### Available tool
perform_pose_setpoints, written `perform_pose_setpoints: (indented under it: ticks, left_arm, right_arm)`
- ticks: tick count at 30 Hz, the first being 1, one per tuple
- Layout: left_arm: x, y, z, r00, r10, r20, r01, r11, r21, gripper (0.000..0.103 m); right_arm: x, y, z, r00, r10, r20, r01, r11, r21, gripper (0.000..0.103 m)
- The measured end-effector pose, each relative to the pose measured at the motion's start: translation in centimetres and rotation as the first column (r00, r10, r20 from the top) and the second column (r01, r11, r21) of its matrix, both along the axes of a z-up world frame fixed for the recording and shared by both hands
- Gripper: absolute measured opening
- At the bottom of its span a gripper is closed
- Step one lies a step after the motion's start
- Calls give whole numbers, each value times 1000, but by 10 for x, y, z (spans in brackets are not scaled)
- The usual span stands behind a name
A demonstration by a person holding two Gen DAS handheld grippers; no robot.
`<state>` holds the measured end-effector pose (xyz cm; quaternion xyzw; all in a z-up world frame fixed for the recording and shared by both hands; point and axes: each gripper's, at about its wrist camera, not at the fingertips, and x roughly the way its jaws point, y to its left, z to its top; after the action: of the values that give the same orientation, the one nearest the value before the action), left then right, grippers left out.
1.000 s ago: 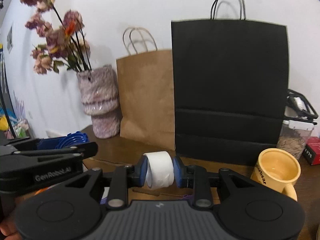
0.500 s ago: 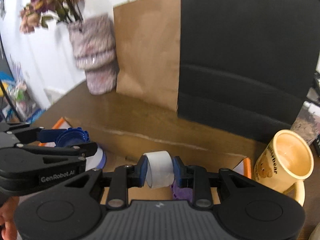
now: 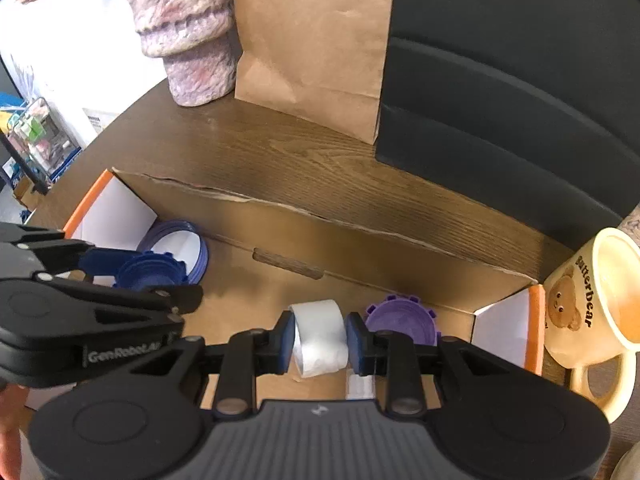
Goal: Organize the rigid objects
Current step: 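Lower and release the tape roll with the right tool while the left tool releases the blue cap, then withdraw both open tools up and back from the box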
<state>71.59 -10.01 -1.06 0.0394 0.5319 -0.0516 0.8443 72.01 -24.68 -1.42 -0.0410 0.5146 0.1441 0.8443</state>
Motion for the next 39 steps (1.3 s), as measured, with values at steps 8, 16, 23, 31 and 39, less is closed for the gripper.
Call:
perform_pose_setpoints:
  ticks: [8, 16, 23, 31, 39]
  left_arm:
    - [10, 3, -6, 998, 13, -58, -13, 1000, -2, 56]
    - [10, 6, -2, 998, 35, -53, -33, 999, 25, 62]
    - [-1, 15, 21, 998, 62, -18, -62, 998, 4, 75]
    - [-32, 20, 67, 995, 69, 70, -68, 997, -22, 84]
    - [-64, 18, 107, 988, 78, 137, -74, 997, -38, 84]
  right_arm:
    - [8, 10, -6, 1000, 4, -22, -5, 999, -38, 24]
    - [6, 10, -2, 1000, -12, -7, 12, 998, -56, 29]
    - [-9, 2, 23, 999, -36, 38, 37, 999, -31, 44]
    - [-41, -7, 67, 992, -56, 113, 57, 998, -9, 58]
    - [-74, -6, 102, 983, -67, 171, 67, 998, 4, 59]
